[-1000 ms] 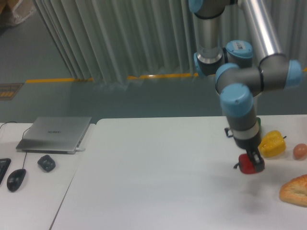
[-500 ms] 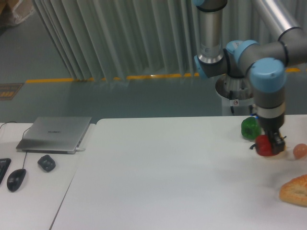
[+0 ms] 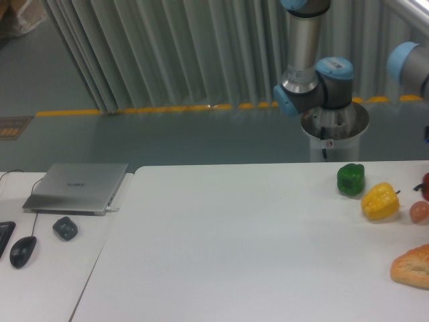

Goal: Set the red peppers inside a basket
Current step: 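Release the pepper into the bin and raise the gripper away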

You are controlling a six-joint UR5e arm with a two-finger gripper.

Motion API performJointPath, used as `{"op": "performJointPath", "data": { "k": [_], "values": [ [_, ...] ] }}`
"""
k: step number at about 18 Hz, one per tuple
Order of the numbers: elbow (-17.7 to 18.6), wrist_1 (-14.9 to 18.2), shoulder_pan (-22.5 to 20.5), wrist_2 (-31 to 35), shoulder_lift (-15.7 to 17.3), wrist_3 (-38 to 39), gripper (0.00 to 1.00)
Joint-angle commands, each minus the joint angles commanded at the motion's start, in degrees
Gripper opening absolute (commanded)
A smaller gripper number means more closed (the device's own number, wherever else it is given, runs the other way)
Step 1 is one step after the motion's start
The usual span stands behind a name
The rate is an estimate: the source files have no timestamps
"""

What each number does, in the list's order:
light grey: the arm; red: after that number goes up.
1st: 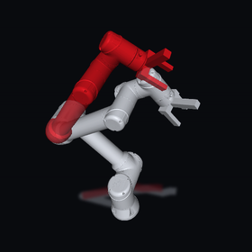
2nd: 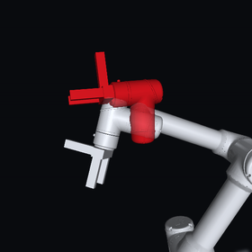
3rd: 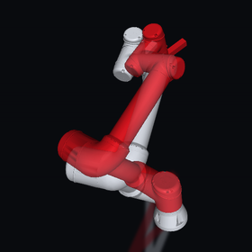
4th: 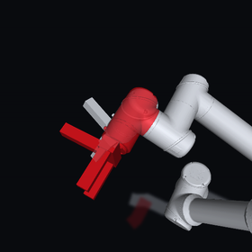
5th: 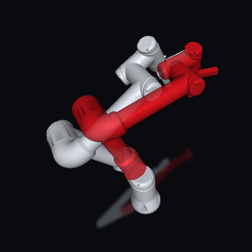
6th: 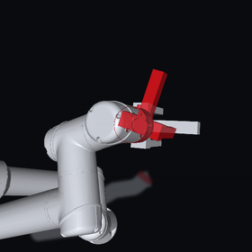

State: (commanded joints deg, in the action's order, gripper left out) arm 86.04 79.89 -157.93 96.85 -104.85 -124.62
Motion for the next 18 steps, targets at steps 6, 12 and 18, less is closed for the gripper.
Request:
{"op": "performJointPath", "data": {
  "k": [6,12,18],
  "values": [
    [0.0,-4.3,-6.4,-0.1,-2.2,-11.0,0.37],
    [0.4,-8.4,-11.3,-1.8,-4.4,-21.9,0.44],
    [0.5,-9.9,-12.4,-2.7,-5.0,-24.4,0.61]
  ]
}}
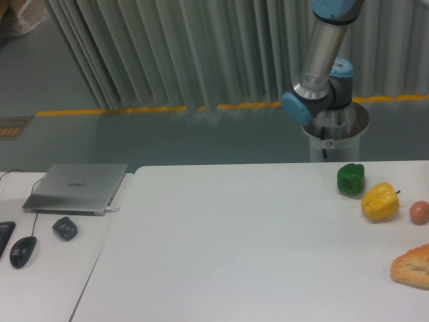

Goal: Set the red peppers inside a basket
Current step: 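Release the pepper into the bin and raise the gripper away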

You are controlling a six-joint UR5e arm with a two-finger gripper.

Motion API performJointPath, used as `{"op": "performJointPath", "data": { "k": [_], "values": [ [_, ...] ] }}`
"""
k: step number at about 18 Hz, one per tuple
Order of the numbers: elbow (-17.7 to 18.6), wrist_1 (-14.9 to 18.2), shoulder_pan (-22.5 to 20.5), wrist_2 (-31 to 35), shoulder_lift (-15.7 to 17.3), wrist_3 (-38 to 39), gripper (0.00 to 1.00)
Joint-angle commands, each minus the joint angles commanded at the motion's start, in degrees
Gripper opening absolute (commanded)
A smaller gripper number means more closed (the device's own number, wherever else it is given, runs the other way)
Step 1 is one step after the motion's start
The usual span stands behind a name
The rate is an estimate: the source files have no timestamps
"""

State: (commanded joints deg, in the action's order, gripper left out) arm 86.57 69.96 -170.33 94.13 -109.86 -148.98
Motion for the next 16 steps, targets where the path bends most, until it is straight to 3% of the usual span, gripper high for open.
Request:
{"op": "performJointPath", "data": {
  "k": [1,9,16],
  "values": [
    [0.0,0.0,0.2,-0.2,0.0,0.9,1.0],
    [-0.4,0.3,0.7,-1.4,0.4,3.9,1.0],
    [0.0,2.0,12.1,-1.2,3.2,26.4,1.0]
  ]
}}
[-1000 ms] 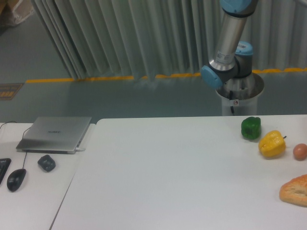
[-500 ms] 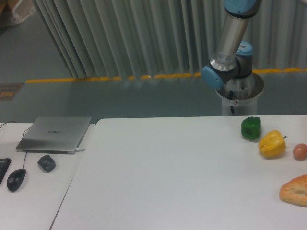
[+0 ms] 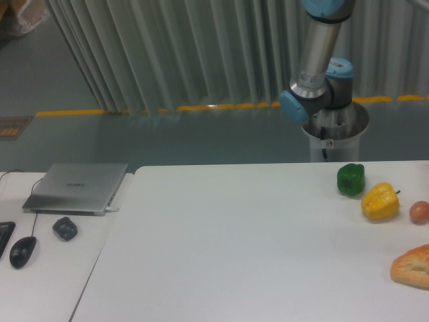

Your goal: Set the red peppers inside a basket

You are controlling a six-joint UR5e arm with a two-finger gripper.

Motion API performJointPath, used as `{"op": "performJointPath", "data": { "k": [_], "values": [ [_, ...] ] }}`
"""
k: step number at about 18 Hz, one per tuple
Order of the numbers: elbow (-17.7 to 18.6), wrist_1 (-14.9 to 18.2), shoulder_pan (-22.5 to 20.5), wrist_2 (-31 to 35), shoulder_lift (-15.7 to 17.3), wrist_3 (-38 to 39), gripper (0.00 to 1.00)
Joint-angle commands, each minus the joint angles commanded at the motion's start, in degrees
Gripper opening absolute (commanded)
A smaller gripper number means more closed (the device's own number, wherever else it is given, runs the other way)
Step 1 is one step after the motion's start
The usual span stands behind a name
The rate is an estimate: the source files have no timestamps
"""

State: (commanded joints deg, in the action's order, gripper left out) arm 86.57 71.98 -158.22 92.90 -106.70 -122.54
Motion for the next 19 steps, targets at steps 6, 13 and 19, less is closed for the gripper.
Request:
{"op": "performJointPath", "data": {
  "k": [6,13,19],
  "values": [
    [0.2,1.2,5.6,-0.2,1.0,3.3,1.0],
    [0.3,4.0,12.1,-1.1,2.4,14.3,1.0],
    [1.3,5.4,13.6,-2.6,3.9,19.3,1.0]
  ]
}}
